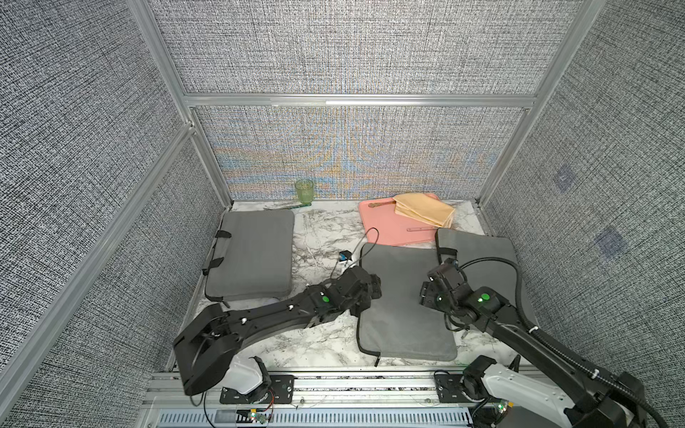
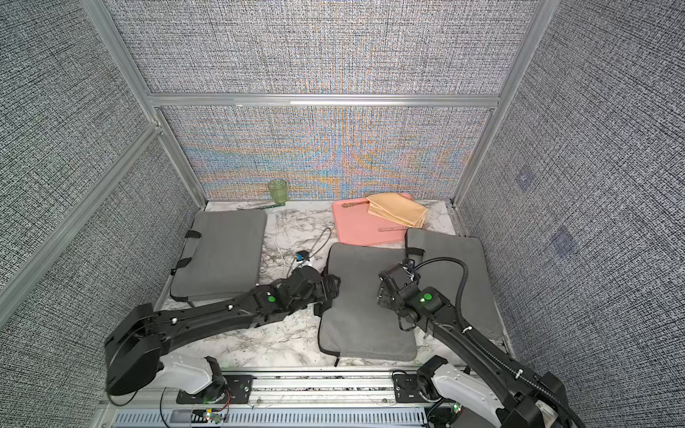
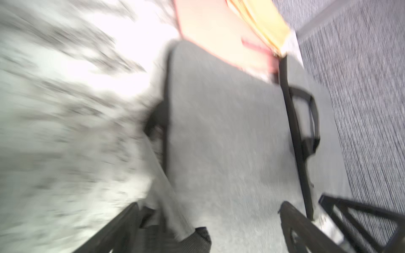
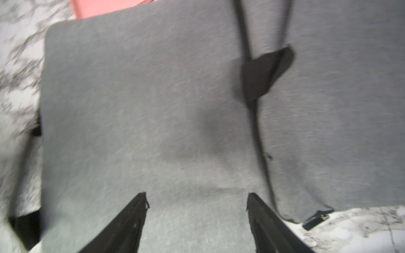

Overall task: Put the mouse into the laptop bag
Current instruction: Move the zippered laptop bag to the center of the board, then adjust the zippered laptop bag at the center of the board.

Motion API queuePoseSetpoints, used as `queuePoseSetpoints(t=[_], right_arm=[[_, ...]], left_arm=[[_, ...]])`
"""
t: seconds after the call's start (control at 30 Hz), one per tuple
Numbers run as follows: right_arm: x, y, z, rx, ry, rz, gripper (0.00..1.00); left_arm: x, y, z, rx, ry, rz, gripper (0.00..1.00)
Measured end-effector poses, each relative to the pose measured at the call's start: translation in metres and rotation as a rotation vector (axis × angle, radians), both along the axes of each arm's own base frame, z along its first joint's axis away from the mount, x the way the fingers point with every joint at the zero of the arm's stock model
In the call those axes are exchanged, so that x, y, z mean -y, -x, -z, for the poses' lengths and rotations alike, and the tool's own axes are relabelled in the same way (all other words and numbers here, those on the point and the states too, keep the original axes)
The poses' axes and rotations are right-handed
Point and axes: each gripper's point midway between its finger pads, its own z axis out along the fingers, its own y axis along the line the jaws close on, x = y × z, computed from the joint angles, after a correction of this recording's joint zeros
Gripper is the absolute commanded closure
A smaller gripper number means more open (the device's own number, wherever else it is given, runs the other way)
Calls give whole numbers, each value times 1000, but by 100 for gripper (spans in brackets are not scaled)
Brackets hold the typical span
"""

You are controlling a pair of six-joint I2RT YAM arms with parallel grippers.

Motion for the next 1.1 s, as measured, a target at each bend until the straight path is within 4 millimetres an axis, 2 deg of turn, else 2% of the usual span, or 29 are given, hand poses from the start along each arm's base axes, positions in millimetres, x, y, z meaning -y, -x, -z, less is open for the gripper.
queuePoseSetpoints(t=[0.1, 0.17, 0.3, 0.4, 0.47, 0.53, 0.67, 0.8, 0.93, 0.97, 1.03, 1.1], right_arm=[[-29, 0, -1, -11, 6, -86, 15], [-48, -2, 0, -17, 12, -134, 14], [-89, -7, 0, -11, 0, -218, 13], [-118, -12, -1, -2, -19, -265, 13], [-133, -15, -1, 3, -29, -289, 13], [-148, -20, -4, 9, -41, -311, 14], [-173, -28, -3, 16, -64, -355, 13], [-187, -30, 7, -4, -75, -391, 13], [-197, -32, 16, -18, -89, -416, 13], [-199, -32, 18, -23, -90, -423, 13], [-201, -32, 22, -30, -91, -427, 13], [-204, -31, 24, -34, -101, -435, 14]], left_arm=[[-53, -16, -26, 68, -48, -117, 1], [-92, -29, -27, 78, -103, -207, 1], [-171, -43, -5, 39, -288, -380, 1], [-206, -48, 19, -20, -417, -436, 1], [-221, -51, 38, -72, -485, -445, 0], [-227, -55, 56, -124, -532, -441, 0], [-225, -66, 83, -203, -610, -413, 3], [-221, -82, 108, -269, -674, -399, 13], [-226, -90, 131, -333, -729, -405, 21], [-228, -90, 134, -344, -744, -408, 26], [-232, -91, 136, -356, -770, -418, 42], [-238, -89, 137, -377, -799, -424, 70]])
